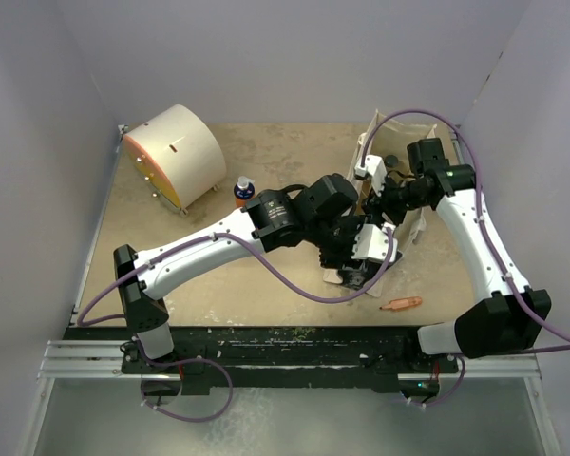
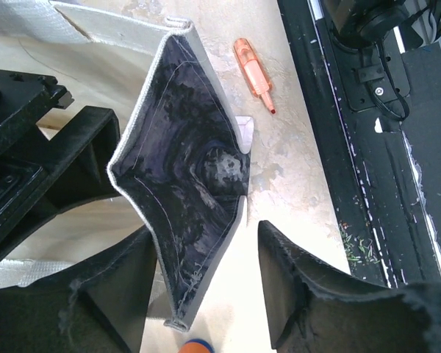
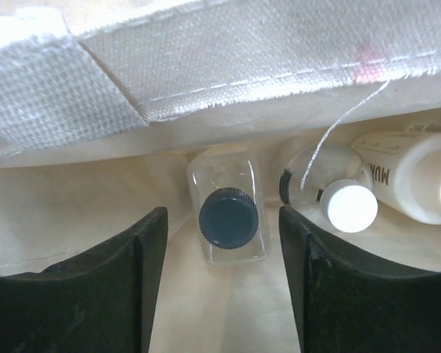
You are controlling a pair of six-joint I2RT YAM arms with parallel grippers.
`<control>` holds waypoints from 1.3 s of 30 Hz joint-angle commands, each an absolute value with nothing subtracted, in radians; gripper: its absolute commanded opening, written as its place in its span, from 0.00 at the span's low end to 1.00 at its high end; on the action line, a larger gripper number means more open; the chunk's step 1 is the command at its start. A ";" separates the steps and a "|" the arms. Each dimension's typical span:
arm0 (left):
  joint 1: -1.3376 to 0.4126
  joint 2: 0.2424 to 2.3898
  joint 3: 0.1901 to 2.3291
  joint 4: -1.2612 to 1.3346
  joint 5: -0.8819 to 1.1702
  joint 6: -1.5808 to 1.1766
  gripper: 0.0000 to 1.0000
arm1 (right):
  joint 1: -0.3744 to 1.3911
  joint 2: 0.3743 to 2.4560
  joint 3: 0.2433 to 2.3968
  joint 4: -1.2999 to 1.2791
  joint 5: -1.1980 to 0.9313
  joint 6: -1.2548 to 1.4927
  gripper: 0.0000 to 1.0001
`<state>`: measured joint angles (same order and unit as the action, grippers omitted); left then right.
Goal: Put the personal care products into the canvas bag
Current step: Adjust the care product in the canvas bag, then pick up the care product from the center of the board.
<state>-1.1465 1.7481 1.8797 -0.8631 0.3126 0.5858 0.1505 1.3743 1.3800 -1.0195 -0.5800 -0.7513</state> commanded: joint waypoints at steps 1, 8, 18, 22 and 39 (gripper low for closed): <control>-1.150 1.703 1.930 -0.885 0.340 0.586 0.61 | 0.155 1.359 1.439 -1.025 -0.613 -0.726 0.66; -1.150 1.672 1.974 -0.926 0.324 0.605 0.69 | 0.155 1.361 1.521 -1.034 -0.597 -0.716 0.72; -1.133 1.610 2.021 -0.975 0.306 0.623 0.86 | 0.155 1.374 1.714 -1.053 -0.558 -0.669 0.74; -1.088 1.580 2.023 -0.977 0.310 0.619 0.90 | 0.155 1.377 1.799 -1.026 -0.556 -0.639 0.74; -0.338 1.307 1.716 -0.690 0.349 0.326 0.99 | 0.407 1.483 1.898 -0.694 -0.689 -0.483 0.74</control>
